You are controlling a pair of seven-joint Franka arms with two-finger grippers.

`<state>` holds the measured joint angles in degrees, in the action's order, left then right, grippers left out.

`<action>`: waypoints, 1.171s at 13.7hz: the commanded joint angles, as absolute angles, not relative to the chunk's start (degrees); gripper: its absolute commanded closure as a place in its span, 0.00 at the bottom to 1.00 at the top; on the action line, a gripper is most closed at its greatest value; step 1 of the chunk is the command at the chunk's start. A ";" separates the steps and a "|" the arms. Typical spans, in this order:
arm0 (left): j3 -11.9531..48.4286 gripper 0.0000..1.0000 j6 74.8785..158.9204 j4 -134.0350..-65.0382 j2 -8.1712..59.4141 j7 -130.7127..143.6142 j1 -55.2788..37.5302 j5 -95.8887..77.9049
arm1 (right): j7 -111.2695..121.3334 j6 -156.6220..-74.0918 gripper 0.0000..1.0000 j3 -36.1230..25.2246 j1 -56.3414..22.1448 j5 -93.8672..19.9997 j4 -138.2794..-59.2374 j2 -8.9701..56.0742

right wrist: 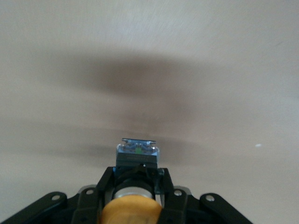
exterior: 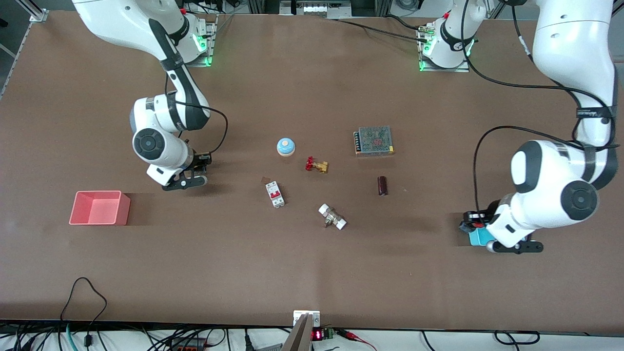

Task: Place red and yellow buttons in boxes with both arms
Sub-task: 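Carry the yellow button over the pink box while the left gripper carries red to cyan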

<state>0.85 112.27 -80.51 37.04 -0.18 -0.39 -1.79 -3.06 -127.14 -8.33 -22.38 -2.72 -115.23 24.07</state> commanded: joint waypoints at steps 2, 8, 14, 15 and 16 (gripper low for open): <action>-3.51 0.79 110.74 -81.47 35.68 -10.10 -0.62 -1.41 | -3.25 -116.39 0.65 -8.17 -15.14 -3.17 -103.83 22.59; -3.96 0.79 111.44 -79.98 40.25 -12.13 1.23 0.88 | 0.07 -116.72 0.65 -8.44 1.12 -2.72 -96.86 24.78; -3.96 0.76 115.57 -79.98 43.94 -12.22 1.58 0.79 | 9.83 -117.86 0.68 -8.53 4.74 -1.94 -90.09 33.74; -3.96 0.74 115.58 -79.98 44.38 -12.22 1.58 0.88 | 10.80 -118.38 0.68 -8.53 5.09 -2.02 -89.83 34.18; -3.96 0.72 115.66 -79.98 44.82 -12.13 1.58 0.79 | 11.16 -118.48 0.67 -8.53 5.10 -2.11 -88.87 35.23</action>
